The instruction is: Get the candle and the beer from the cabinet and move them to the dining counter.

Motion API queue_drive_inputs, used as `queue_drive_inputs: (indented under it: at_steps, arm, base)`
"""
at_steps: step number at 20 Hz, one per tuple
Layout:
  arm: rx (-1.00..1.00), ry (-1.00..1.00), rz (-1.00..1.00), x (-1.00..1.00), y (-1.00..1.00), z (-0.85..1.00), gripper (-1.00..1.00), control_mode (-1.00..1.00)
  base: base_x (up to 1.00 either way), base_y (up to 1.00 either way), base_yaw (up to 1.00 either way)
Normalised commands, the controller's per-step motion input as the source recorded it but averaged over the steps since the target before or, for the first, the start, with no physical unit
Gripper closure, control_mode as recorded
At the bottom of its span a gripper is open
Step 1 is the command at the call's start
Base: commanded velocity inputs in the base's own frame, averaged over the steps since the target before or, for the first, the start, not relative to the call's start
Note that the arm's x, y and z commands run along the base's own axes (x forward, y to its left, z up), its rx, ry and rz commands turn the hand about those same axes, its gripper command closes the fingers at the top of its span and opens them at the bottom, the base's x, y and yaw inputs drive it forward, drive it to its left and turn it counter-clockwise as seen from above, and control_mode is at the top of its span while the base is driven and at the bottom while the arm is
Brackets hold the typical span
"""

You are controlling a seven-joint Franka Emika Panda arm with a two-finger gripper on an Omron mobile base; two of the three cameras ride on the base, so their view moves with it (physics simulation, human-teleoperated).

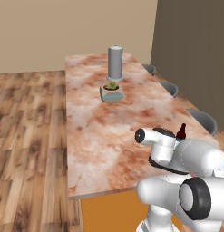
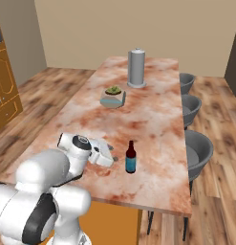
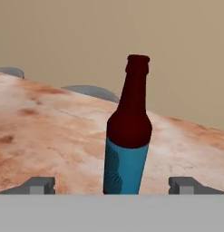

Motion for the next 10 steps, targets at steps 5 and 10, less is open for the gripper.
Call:
queue_drive_inputs:
  at_steps: [5,10]
  arm:
    - [0.00,0.00,0.00,-0.41,0.22,0.39,-1.00,-1.00]
    - [0.02,0.00,0.01,-0.44,0.16,0.37,-1.00,-1.00]
  base:
    - [0.00,0.00,0.00]
    - [0.00,0.00,0.00]
